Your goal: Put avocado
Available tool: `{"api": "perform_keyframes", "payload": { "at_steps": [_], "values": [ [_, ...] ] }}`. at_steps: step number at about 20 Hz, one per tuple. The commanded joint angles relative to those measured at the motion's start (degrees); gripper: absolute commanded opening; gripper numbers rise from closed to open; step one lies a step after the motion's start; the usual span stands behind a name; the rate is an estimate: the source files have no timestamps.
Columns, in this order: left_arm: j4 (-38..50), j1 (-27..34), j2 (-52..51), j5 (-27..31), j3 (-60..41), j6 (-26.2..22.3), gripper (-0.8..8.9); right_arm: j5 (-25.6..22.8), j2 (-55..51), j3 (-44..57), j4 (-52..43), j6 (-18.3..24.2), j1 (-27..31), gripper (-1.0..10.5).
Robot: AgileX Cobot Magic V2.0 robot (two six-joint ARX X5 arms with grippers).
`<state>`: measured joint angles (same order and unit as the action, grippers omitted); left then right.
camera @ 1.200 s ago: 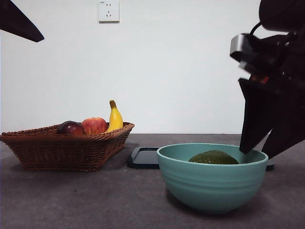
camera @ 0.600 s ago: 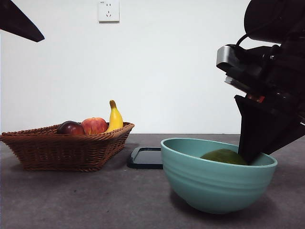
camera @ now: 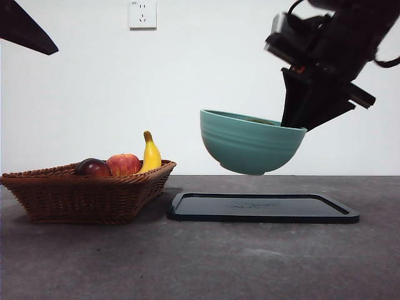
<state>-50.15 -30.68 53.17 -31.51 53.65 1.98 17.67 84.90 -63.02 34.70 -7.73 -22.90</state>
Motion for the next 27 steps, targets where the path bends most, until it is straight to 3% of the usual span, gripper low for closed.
{"api": "perform_keyframes", "payload": {
  "at_steps": [1,9,24,27],
  "values": [
    [0.44,-0.48,0.28,-0.26,0.61,-1.11,3.1,-0.22,6.51,-7.43,1.29,1.86,0.72,0.1],
    [0.42,-0.48,0.28,-0.26,0.61,-1.33,3.1,-2.16,22.29,-23.3,3.85,3.3,4.02,0.1],
    [0.42,-0.48,0.28,-0.26,0.61,-1.36,3.1,-4.24,28.96,-24.09,2.93,3.98,6.27,0.1],
    [0.42,-0.48,0.28,-0.24,0.61,-1.36,3.1,-4.28,28.94,-24.09,3.06,3.8,6.27,1.5]
  ]
}}
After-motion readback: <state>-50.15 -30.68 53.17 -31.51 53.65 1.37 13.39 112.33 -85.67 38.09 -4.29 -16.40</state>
